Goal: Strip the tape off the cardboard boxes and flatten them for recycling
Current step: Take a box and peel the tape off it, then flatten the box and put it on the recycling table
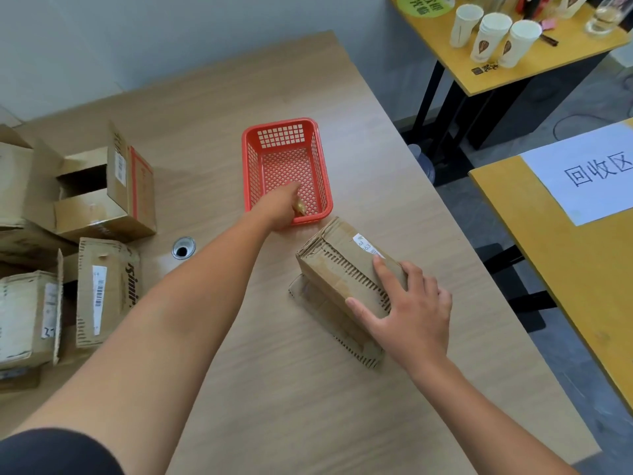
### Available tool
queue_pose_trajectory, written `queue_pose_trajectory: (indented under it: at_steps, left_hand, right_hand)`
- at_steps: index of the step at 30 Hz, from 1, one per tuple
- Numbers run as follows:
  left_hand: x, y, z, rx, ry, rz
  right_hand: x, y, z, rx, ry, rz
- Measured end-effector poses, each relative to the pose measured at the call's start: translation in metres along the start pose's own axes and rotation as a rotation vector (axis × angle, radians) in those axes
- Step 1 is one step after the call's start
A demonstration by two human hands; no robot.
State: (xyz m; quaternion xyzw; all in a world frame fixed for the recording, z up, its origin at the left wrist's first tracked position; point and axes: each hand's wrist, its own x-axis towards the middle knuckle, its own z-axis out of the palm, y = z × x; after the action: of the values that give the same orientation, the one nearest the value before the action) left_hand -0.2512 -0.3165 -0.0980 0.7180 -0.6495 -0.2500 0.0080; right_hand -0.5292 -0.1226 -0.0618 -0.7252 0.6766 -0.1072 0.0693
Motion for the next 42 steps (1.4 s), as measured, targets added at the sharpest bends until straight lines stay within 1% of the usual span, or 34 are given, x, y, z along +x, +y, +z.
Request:
queue_pose_trajectory:
  at_steps: [2, 3, 5, 6, 7, 9, 11, 13, 15, 17, 19, 22, 24, 27, 33, 35, 38, 42]
  left_hand:
    - [0.005, -0.001, -0.003, 0.074, 0.024, -0.022]
    - [0.006, -0.001, -0.004, 0.075, 0.019, -0.008]
    - [0.006, -0.002, -0.003, 0.005, 0.004, 0.028]
    - [0.003, -0.002, -0.002, -0.033, 0.022, 0.023]
    - [0.0, -0.002, -0.002, -0.065, 0.071, 0.003]
    - [-0.009, 0.001, -0.004, -0.11, 0.227, -0.039]
    - [-0.025, 0.008, -0.004, -0.227, 0.356, -0.042]
    - [-0.052, 0.015, -0.002, -0.312, 0.432, -0.008]
    - [-0.09, 0.024, 0.007, -0.316, 0.505, 0.014]
    - [-0.137, 0.03, 0.022, -0.36, 0.554, -0.024]
    - [-0.186, 0.033, 0.04, -0.5, 0.517, -0.083]
    - [-0.253, 0.031, 0.067, -0.724, 0.36, -0.159]
    - [-0.29, 0.024, 0.081, -0.794, 0.267, -0.204]
    - [-0.335, 0.004, 0.088, -0.825, 0.218, -0.269]
    - [-0.408, -0.057, 0.079, -0.789, 0.233, -0.336]
    - [-0.432, -0.076, 0.078, -0.838, 0.239, -0.349]
    - [-0.471, -0.1, 0.086, -0.956, 0.247, -0.332]
    - [-0.508, -0.117, 0.1, -1.003, 0.292, -0.314]
  right_hand:
    - [0.0, -0.001, 0.0, -0.001, -0.007, 0.007]
    - [0.0, -0.002, 0.0, 0.001, -0.009, 0.01]
    - [0.0, -0.003, -0.001, 0.002, -0.006, 0.011]
    - [0.0, -0.004, -0.001, 0.0, -0.002, 0.01]
    - [0.0, -0.004, 0.0, -0.002, 0.004, 0.01]
    - [0.0, -0.004, 0.001, -0.008, 0.012, 0.01]
    - [0.001, -0.004, 0.001, -0.012, 0.012, 0.01]
    - [0.001, -0.004, -0.001, -0.013, -0.004, 0.008]
    - [0.0, -0.007, -0.004, -0.028, -0.054, 0.017]
    - [-0.005, -0.01, -0.007, -0.04, -0.109, 0.022]
    - [-0.015, -0.013, -0.008, -0.017, -0.161, 0.016]
    - [-0.041, -0.023, -0.012, 0.121, -0.31, -0.055]
    - [-0.066, -0.035, -0.013, 0.253, -0.428, -0.11]
    - [-0.105, -0.061, -0.009, 0.3, -0.545, -0.238]
    - [-0.166, -0.117, 0.0, 0.379, -0.643, -0.312]
    - [-0.187, -0.137, 0.001, 0.418, -0.655, -0.306]
    - [-0.218, -0.164, 0.003, 0.386, -0.633, -0.258]
    - [-0.253, -0.189, 0.005, 0.432, -0.573, -0.245]
